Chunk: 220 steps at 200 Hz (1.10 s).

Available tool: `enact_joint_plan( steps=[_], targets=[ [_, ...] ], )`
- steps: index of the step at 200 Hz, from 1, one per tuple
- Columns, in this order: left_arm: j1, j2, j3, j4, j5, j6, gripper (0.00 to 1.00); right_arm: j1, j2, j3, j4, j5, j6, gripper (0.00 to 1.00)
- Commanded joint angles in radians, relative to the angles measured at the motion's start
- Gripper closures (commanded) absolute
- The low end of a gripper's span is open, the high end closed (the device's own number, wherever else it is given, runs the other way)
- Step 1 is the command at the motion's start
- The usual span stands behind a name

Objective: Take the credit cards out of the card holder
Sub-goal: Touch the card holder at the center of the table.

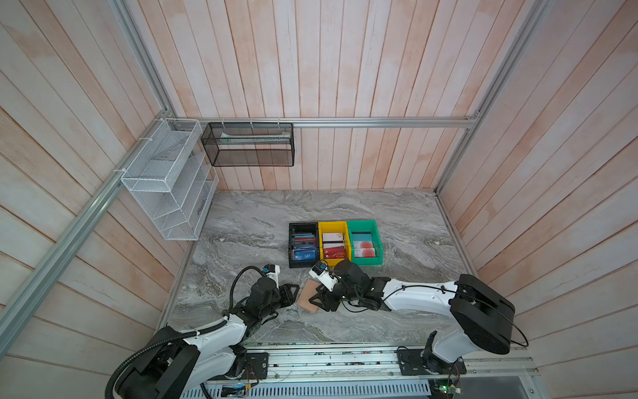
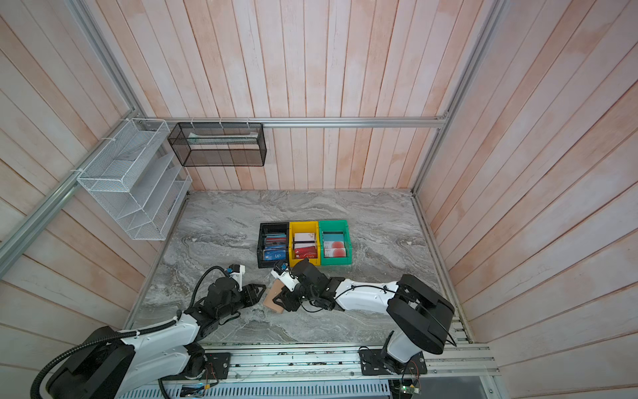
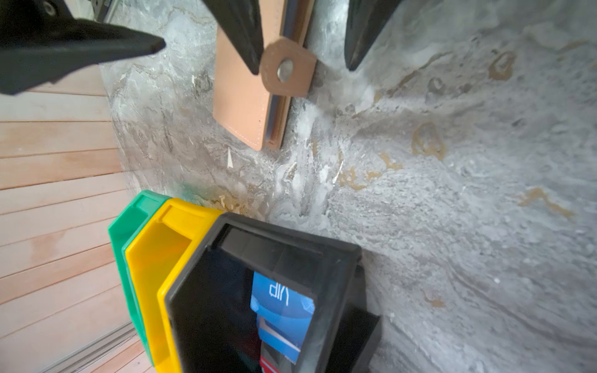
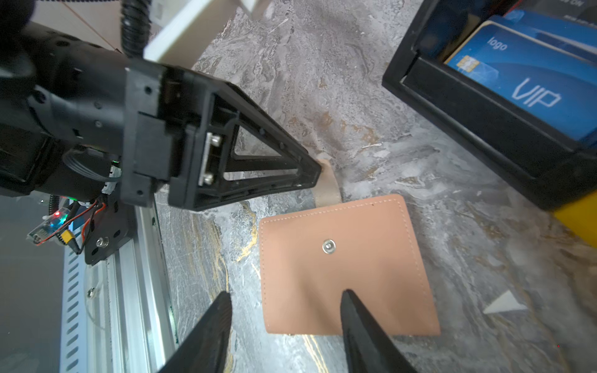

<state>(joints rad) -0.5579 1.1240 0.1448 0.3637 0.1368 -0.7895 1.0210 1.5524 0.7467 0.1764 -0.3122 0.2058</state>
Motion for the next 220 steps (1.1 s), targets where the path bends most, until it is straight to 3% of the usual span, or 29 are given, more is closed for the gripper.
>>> enact_joint_plan(
  steps=[1,56,84,159,220],
  targets=[
    [-0.006,0.034,0.025,0.022,-0.008,-0.001,0.59,0.019,0.023,0.032,-0.043,0.007,-0.017,0.45],
    [-0.008,0.106,0.071,0.014,0.015,0.010,0.71,0.066,0.061,0.082,-0.092,0.054,-0.042,0.46],
    [-0.008,0.104,0.070,0.008,0.013,0.012,0.83,0.100,0.085,0.120,-0.131,0.155,-0.057,0.46],
    [-0.008,0.043,0.061,-0.063,0.000,-0.002,1.00,0.150,0.159,0.217,-0.244,0.346,-0.077,0.45],
    [-0.008,-0.158,0.070,-0.199,-0.025,-0.020,1.00,0.157,0.140,0.213,-0.247,0.378,-0.068,0.44]
  ],
)
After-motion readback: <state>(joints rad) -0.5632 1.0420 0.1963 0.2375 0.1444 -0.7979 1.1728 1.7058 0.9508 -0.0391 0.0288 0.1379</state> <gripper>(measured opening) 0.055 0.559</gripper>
